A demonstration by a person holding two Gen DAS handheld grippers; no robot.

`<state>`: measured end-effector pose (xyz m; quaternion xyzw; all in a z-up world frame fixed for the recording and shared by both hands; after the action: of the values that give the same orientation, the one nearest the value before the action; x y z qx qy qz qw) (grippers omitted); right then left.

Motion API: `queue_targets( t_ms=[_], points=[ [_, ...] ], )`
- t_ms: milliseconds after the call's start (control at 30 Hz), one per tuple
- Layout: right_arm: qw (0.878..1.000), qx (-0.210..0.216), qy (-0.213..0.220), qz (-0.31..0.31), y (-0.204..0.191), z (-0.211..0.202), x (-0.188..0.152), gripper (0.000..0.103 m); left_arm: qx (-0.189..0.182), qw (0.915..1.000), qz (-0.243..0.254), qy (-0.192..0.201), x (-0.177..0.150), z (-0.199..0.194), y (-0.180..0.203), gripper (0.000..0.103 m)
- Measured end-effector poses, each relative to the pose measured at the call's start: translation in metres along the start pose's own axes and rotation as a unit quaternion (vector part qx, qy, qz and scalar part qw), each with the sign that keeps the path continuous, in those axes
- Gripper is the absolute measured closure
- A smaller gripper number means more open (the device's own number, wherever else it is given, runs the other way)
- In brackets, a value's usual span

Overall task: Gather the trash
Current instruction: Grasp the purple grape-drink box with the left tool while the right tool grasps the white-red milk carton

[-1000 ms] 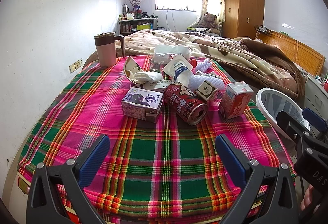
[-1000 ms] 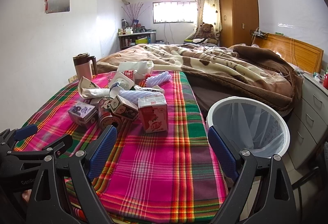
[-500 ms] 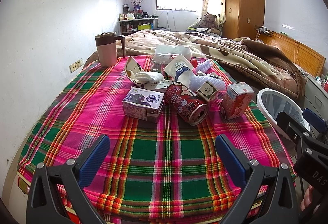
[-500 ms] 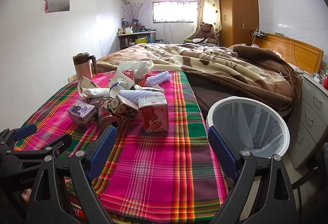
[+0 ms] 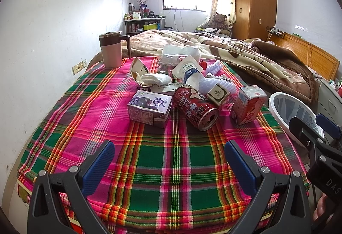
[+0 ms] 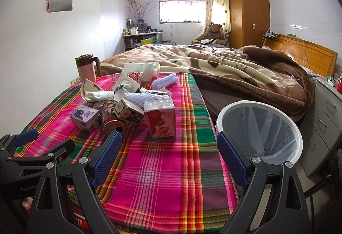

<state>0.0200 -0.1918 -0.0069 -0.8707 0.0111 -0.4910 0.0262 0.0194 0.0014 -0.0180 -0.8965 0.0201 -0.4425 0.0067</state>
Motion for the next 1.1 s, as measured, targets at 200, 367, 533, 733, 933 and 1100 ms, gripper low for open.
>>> queue_targets(
  t_ms=[200, 367, 533, 733, 933, 1100],
  points=[
    [1.000, 0.001, -0.003, 0.003, 0.003, 0.006, 0.001, 0.011, -0.001, 1.0000, -0.002, -0.007, 0.001, 0.008, -0.001, 0.000],
    [1.000, 0.017, 0.008, 0.008, 0.005, 0.017, 0.007, 0.011, -0.010, 0.9997, -0.010, -0.019, 0.003, 0.020, -0.010, 0.000],
    [0.999, 0.031, 0.008, -0.007, 0.005, 0.037, 0.013, 0.011, -0.022, 0.9991, -0.022, -0.027, 0.010, 0.035, -0.027, 0.000],
    [0.998, 0.058, -0.027, -0.008, -0.003, 0.064, 0.018, 0.011, -0.036, 0.9971, -0.045, -0.051, 0.020, 0.063, -0.046, 0.000],
    [0.997, 0.042, -0.056, -0.015, -0.008, 0.083, 0.020, 0.011, -0.038, 0.9958, -0.051, -0.066, 0.029, 0.088, -0.055, 0.000],
    [0.997, 0.034, -0.071, -0.017, -0.010, 0.094, 0.023, 0.011, -0.034, 0.9952, -0.037, -0.083, 0.033, 0.108, -0.058, 0.000]
  ],
)
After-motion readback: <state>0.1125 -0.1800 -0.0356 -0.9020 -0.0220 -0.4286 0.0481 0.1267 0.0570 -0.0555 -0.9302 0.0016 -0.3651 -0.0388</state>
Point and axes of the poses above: each gripper's, at about its wrist camera, not at the fingertips, and z roughly the way its jaws point, y to its right, x to its top, the point moved 2 cm from there along z, roughly the way its jaws point, and after that the axes turned 3 degrees about z, right-handed, at the moved point
